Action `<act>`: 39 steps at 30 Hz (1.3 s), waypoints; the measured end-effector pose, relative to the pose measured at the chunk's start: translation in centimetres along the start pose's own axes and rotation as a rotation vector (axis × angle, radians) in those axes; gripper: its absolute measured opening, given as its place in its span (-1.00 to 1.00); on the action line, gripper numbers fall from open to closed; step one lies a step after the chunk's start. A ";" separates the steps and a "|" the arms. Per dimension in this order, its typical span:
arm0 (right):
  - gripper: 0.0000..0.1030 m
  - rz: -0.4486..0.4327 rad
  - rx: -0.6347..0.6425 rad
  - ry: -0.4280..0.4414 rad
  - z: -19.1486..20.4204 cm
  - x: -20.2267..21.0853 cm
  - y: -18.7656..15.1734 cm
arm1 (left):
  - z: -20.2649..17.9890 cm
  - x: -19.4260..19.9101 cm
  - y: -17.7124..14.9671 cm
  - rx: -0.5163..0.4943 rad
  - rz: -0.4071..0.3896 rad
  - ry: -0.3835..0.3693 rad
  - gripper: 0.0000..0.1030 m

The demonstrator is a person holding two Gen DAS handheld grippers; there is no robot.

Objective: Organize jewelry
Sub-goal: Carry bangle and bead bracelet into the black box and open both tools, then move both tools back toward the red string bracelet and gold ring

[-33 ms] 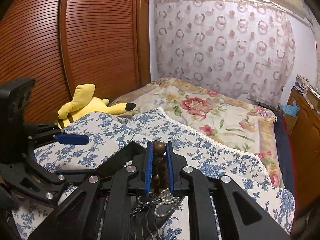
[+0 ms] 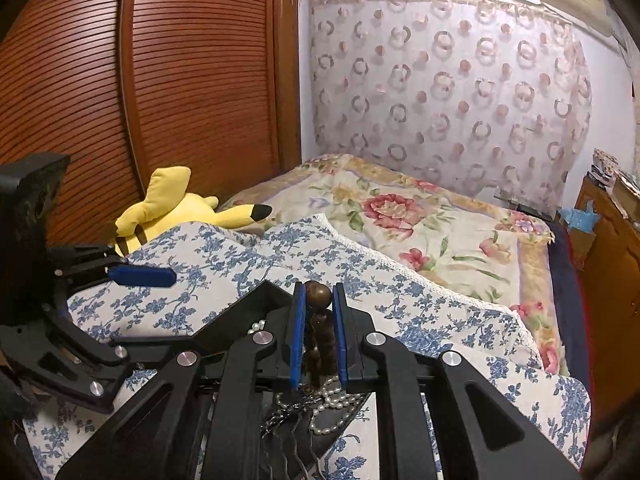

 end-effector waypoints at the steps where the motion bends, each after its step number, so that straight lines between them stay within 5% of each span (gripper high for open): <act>1: -0.71 0.004 0.000 0.001 0.1 -0.1 0.0 | 0.2 0.1 -0.1 0.004 0.001 0.003 0.37; 20: -0.53 0.015 -0.045 -0.004 2.2 4.2 -2.5 | 0.5 3.8 -3.8 0.029 -0.021 0.021 0.52; 28: -0.53 0.052 -0.065 -0.014 4.5 7.3 -7.4 | -0.7 6.6 -7.3 0.030 -0.031 0.008 0.82; 39: -0.53 0.132 -0.106 -0.016 7.5 9.4 -14.4 | -1.8 8.4 -12.9 0.023 0.016 -0.002 0.83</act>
Point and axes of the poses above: each gripper's, at about its wrist camera, not at the fingertips, and x roughly against the way its jaws point, z to its left, y to its top, the point moved 4 cm from there along -x, roughly the way its jaws point, and after that the axes turned 5 degrees about y, right-handed, at the moved point
